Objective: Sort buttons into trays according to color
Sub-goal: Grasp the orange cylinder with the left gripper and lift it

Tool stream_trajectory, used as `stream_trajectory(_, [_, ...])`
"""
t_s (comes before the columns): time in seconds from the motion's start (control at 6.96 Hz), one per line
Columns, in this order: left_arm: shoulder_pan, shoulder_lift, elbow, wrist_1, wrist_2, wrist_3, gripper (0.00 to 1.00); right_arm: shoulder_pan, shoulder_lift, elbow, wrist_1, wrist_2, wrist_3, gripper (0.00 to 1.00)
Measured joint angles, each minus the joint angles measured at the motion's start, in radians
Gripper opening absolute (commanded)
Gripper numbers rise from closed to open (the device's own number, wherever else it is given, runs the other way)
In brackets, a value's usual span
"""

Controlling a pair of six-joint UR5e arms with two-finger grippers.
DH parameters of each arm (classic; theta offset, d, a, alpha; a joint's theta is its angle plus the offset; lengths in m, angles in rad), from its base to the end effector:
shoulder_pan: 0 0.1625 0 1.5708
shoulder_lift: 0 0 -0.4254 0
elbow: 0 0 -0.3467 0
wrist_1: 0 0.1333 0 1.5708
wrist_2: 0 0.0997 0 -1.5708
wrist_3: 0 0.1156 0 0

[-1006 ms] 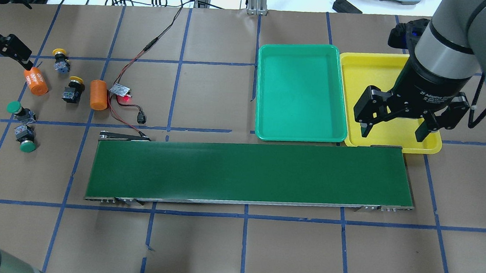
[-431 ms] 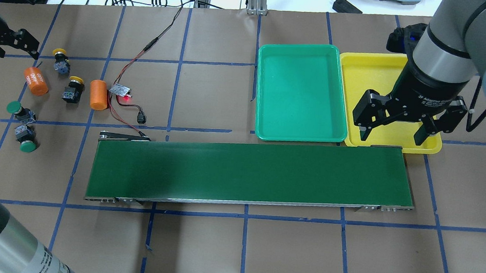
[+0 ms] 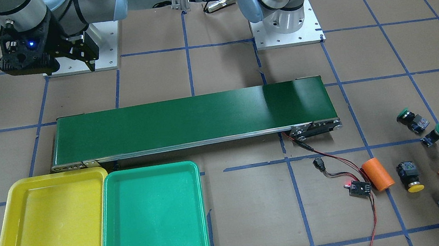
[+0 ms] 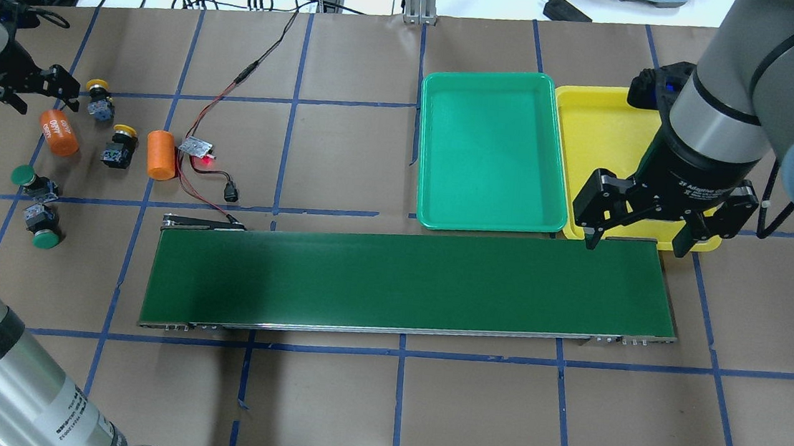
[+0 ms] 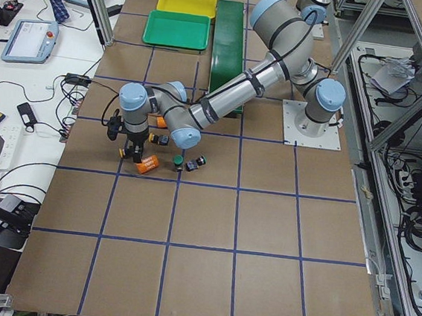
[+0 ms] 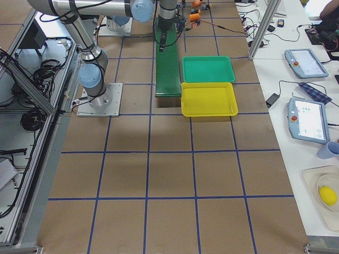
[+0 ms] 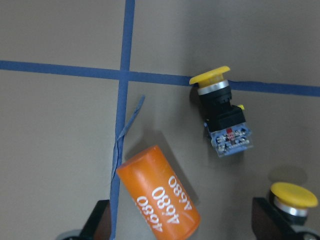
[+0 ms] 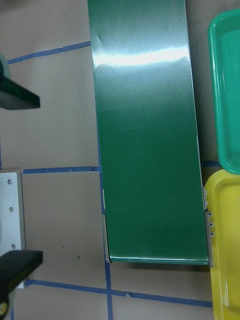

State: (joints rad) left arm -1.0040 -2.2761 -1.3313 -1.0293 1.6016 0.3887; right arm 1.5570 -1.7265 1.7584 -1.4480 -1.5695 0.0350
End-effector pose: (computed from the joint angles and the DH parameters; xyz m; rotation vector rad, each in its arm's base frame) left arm 0.2630 -0.6549 0.2230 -0.2756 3.0660 -0.0817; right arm 0.1285 -0.3631 0.4421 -0.0766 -3.1309 -0.2427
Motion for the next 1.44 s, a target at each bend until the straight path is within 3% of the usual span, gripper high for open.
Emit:
stream_trajectory(0.14, [0.017, -0.013, -0.006, 0.003, 0.001, -0.011, 1.00, 0.000, -0.003, 0.004, -0.001, 0.000, -0.001, 1.00])
stream_trajectory(0.29, [0.026, -0.023, -0.011, 0.006, 0.000, -0.012, 0.86, 0.000, -0.005, 0.005, -0.001, 0.000, -0.001, 1.00])
stream_trajectory(0.57, [0.031, -0.040, -0.015, 0.026, -0.004, -0.012, 0.26, 0.000, -0.006, 0.007, -0.001, 0.000, -0.001, 1.00])
stream_trajectory(0.72, [0.031, -0.041, -0.016, 0.030, -0.005, -0.012, 0.06, 0.000, -0.006, 0.007, 0.000, 0.000, -0.003, 1.00])
stream_trajectory(0.86, [0.028, -0.037, -0.012, 0.027, -0.007, -0.012, 0.00, 0.000, -0.006, 0.008, 0.001, -0.002, -0.004, 1.00])
stream_trajectory(1.44, [-0.005, 0.005, -0.004, -0.024, -0.028, -0.108, 0.00, 0.000, -0.019, 0.035, -0.001, -0.002, -0.004, 1.00])
